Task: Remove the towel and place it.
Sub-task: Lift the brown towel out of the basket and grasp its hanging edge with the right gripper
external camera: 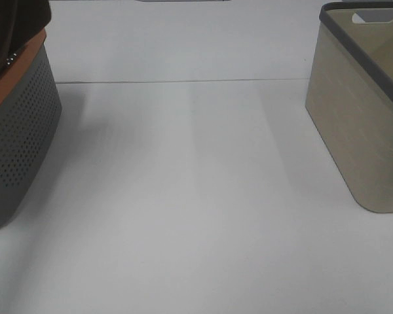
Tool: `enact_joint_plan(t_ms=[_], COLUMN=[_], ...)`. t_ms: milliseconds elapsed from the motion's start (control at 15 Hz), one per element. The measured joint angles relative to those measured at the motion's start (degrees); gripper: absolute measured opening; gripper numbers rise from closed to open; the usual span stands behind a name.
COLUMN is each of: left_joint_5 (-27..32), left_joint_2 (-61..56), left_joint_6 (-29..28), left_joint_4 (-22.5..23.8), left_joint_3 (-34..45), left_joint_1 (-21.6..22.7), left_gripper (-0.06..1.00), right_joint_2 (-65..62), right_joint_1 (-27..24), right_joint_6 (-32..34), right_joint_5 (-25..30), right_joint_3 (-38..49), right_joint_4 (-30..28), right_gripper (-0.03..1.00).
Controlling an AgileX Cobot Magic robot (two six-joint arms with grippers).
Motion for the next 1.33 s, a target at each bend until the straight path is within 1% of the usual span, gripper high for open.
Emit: enact_joint_plan(t_ms=[67, 200, 467, 533, 667, 867, 933, 1000, 1067, 1200, 1267, 1333], left_joint_5=[-3.8, -8.1, -9.9, -9.9, -10.0, -10.0, -10.1, -10.1, -10.1, -9.5, -8.9, -8.4], left_joint_2=[0.6, 2.3, 8.7, 10.5, 14.0, 15.8, 15.8, 15.8, 15.8, 15.8, 15.8, 15.8], left_joint_6=[1.2, 3.9, 7.9, 8.1, 8.3, 8.3, 8.3, 8.3, 8.3, 8.3, 8.3, 8.3], left_joint_4=[-0.1, -0.1, 0.5, 1.5, 3.4, 5.3, 5.5, 5.7, 5.7, 5.7, 5.7, 5.7], left_joint_3=[0.0, 0.0, 0.0, 0.0, 0.0, 0.0, 0.0, 0.0, 0.0, 0.0, 0.0, 0.0], left_joint_1=[-2.7, -7.7, -15.5, -16.9, -19.3, -21.8, -22.3, -22.5, -22.5, -22.5, -22.5, -22.6], left_gripper=[0.00, 0.00, 0.00, 0.00, 0.00, 0.00, 0.00, 0.00, 0.00, 0.00, 0.00, 0.00], right_joint_2=[0.0, 0.0, 0.0, 0.0, 0.0, 4.2, 6.9, 9.9, 12.3, 17.8, 21.1, 25.1], right_joint_1=[0.0, 0.0, 0.0, 0.0, 0.0, 0.0, 0.0, 0.0, 0.0, 0.0, 0.6, 2.2], right_joint_6=[0.0, 0.0, 0.0, 0.0, 0.0, -0.4, -1.7, -3.6, -5.6, -12.9, -17.5, -22.7], right_joint_5=[0.0, 0.0, 0.0, 0.0, -0.2, -1.7, -2.5, -4.5, -7.7, -14.2, -16.2, -18.2], right_joint_3=[0.0, 0.0, 0.0, 0.0, 0.0, 0.0, 0.0, -0.2, -0.3, -0.5, -0.5, -0.5], right_joint_4=[0.0, 0.0, 0.0, 0.0, 2.3, 8.2, 10.0, 12.0, 15.2, 24.8, 30.2, 36.2], right_gripper=[0.67, 0.67, 0.67, 0.67, 0.67, 0.66, 0.64, 0.59, 0.55, 0.51, 0.50, 0.50])
